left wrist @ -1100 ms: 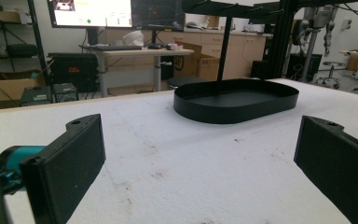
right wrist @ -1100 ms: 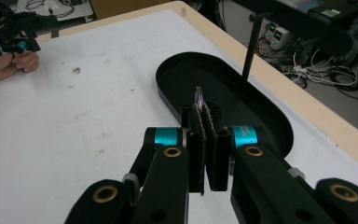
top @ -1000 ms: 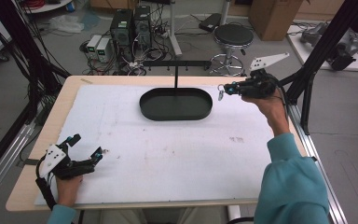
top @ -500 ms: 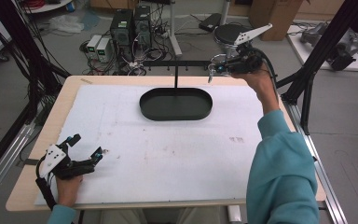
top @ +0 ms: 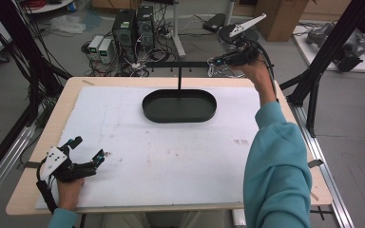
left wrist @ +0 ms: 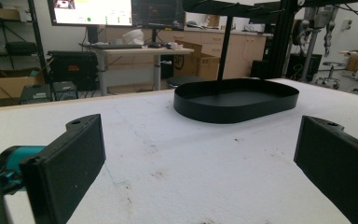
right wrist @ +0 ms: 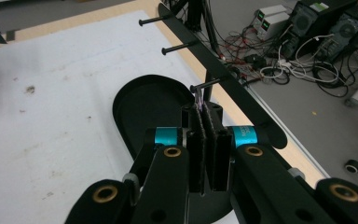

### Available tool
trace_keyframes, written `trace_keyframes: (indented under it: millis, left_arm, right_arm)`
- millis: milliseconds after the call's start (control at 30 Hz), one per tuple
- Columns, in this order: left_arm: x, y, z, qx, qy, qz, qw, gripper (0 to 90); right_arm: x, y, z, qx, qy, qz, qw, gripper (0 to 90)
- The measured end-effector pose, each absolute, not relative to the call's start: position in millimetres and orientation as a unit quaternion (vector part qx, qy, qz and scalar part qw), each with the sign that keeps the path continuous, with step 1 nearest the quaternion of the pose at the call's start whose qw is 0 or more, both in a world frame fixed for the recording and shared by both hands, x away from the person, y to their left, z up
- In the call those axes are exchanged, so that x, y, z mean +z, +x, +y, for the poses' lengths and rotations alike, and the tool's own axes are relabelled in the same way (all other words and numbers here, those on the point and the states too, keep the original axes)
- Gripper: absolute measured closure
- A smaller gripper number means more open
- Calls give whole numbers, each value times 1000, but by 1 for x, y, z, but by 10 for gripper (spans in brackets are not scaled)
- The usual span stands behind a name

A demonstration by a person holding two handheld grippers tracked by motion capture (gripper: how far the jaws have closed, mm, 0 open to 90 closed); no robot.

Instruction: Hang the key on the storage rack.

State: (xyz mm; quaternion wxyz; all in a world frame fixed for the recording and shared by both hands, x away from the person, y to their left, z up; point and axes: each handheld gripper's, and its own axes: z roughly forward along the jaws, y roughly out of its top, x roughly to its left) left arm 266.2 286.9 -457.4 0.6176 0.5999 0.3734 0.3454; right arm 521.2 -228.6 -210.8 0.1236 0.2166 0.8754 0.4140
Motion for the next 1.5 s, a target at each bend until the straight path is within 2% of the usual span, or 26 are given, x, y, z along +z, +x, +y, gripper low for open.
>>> trace_keyframes:
  millis: [567, 1500]
  left_arm:
    - [-457, 267, 287, 345, 601, 373, 617, 23]
    - [-457, 266, 287, 345, 602, 373, 616, 23]
  right_arm:
    - [-234, 544, -221, 383, 236, 887, 107, 890]
    - [-249, 553, -217, 333, 250, 905, 92, 889]
